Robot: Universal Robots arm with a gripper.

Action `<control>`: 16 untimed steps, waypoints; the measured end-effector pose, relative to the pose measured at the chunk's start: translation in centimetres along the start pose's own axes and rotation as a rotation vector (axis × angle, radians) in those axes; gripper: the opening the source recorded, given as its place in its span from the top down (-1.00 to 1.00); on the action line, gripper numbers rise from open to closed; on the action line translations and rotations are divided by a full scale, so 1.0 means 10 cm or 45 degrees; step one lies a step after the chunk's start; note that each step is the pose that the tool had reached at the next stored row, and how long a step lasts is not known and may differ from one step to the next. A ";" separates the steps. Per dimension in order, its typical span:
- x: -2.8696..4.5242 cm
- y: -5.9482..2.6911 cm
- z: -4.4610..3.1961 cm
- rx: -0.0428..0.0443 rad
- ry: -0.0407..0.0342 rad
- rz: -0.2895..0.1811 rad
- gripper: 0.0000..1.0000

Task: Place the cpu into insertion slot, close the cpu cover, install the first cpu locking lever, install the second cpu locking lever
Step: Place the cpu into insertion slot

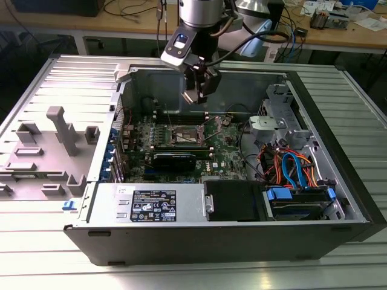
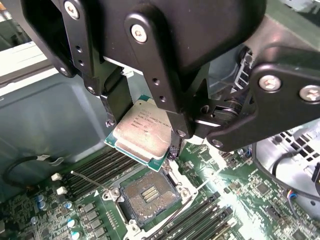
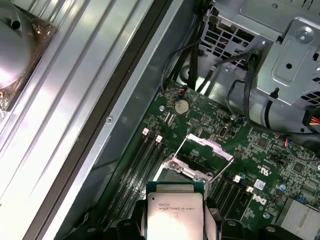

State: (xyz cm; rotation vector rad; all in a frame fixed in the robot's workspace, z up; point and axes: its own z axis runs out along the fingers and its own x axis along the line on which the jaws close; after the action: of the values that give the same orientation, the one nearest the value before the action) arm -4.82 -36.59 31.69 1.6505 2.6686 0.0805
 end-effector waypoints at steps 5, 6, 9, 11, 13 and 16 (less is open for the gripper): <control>0.000 -0.001 0.030 0.002 -0.0029 0.079 -0.09; -0.001 -0.002 0.036 0.003 -0.0034 0.104 -0.09; -0.001 -0.003 0.054 0.005 -0.0043 0.154 -0.09; -0.001 -0.004 0.065 0.007 -0.0045 0.186 -0.09; -0.001 -0.005 0.083 0.010 -0.0046 0.232 -0.09; 0.009 -0.028 0.103 0.013 -0.0041 0.235 -0.09</control>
State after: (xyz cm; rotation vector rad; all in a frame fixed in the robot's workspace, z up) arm -5.09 -36.59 30.65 1.8940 2.5114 0.0645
